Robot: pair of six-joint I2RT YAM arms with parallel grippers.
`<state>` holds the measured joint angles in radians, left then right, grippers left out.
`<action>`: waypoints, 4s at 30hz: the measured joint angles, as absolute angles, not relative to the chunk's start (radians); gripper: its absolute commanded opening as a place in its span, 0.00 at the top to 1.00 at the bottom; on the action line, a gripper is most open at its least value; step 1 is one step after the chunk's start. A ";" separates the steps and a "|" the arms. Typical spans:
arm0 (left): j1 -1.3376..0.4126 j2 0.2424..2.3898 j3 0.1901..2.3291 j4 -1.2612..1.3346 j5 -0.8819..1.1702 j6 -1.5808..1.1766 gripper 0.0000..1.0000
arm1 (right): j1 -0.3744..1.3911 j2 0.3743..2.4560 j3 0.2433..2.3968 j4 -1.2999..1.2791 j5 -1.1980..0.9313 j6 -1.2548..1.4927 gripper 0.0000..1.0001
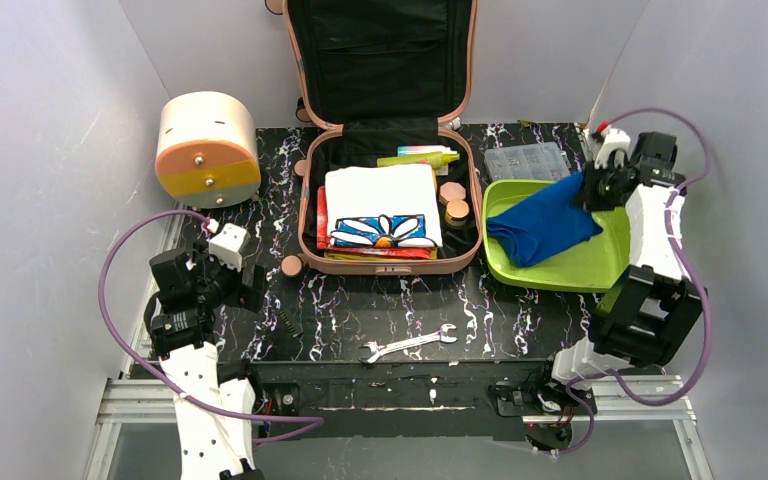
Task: Open, take out, and arrange the luggage
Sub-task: Place the clothes in the bin.
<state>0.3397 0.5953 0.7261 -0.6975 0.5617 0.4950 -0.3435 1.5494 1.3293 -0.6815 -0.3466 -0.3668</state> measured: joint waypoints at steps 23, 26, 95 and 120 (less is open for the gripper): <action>0.359 0.605 0.726 -0.709 0.583 0.497 0.02 | -0.192 1.474 1.684 -0.788 -0.433 -0.124 0.99; 0.361 0.605 0.726 -0.709 0.585 0.497 0.02 | -0.155 1.474 1.751 -0.788 -0.476 -0.074 0.99; 0.404 0.635 0.726 -0.716 0.638 0.502 0.02 | -0.121 1.583 1.213 -0.654 0.100 -0.106 0.99; 0.405 0.635 0.726 -0.720 0.645 0.505 0.02 | -0.247 1.641 1.166 -0.505 0.149 -0.302 0.99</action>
<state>0.4049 0.6353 0.7261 -0.7200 0.6449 0.5049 -0.2466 1.6413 1.1660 -0.5053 0.1493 -0.3019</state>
